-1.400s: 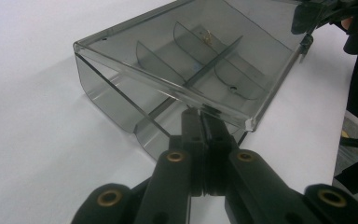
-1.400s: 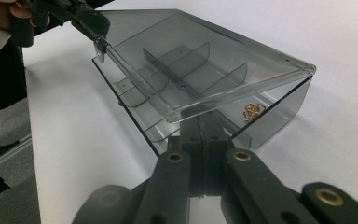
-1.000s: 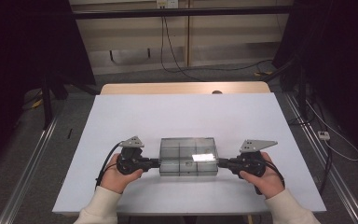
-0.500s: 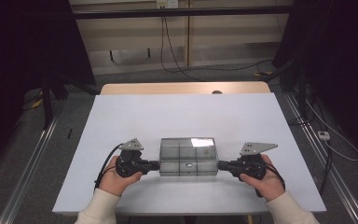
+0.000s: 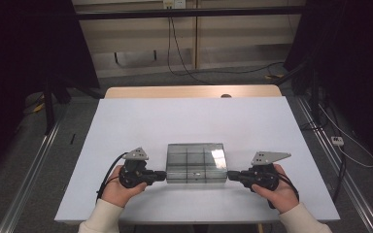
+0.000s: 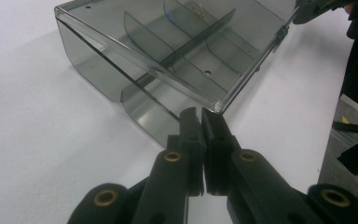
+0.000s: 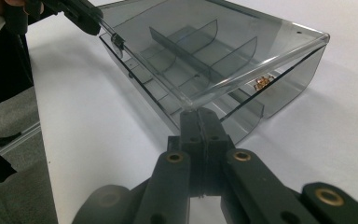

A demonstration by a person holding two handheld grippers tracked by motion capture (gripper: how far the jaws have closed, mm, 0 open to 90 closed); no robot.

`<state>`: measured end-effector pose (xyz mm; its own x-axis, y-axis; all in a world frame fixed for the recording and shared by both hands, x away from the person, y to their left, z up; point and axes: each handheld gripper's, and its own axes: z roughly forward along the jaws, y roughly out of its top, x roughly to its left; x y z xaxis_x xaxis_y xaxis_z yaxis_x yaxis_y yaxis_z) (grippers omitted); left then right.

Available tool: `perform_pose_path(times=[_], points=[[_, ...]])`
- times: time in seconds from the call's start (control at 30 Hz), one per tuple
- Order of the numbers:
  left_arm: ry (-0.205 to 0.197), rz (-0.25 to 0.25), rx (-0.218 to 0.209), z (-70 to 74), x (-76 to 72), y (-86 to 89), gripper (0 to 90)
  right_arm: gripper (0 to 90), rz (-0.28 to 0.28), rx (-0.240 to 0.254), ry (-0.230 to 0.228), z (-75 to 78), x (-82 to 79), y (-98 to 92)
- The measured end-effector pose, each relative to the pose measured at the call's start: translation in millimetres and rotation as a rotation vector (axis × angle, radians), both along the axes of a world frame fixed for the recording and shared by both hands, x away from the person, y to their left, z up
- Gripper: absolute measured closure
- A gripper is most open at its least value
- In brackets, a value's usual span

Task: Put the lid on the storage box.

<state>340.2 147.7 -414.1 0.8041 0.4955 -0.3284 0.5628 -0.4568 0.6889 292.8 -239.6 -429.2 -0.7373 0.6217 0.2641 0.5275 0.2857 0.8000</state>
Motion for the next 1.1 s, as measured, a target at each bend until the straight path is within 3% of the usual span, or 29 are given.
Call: perform_pose_path(times=[0.43,0.6,0.73,0.83,0.97,1.1], points=[[0.003,-0.005,0.001,-2.1,-4.0,4.0,87.7,90.0,0.003,-0.025,0.002,-2.3,-5.2,1.3],[-0.003,-0.005,0.014,-2.7,-4.7,5.1,86.2,89.7,0.002,-0.038,0.005,-4.7,-3.8,1.6],[-0.01,0.002,0.001,-1.6,-4.5,7.8,82.0,88.0,-0.01,-0.052,-0.006,-1.7,-4.2,-0.6],[-0.027,0.012,-0.006,-2.6,-4.6,11.4,71.0,82.4,-0.026,-0.043,-0.013,-0.8,-4.8,-2.2],[-0.048,0.032,-0.009,-1.3,-4.4,15.7,47.4,65.4,-0.03,-0.04,-0.03,-2.1,-3.9,-2.3],[-0.069,0.058,-0.017,-1.6,-3.2,18.5,36.4,53.6,-0.035,-0.041,-0.035,-4.0,-3.2,-3.2]])
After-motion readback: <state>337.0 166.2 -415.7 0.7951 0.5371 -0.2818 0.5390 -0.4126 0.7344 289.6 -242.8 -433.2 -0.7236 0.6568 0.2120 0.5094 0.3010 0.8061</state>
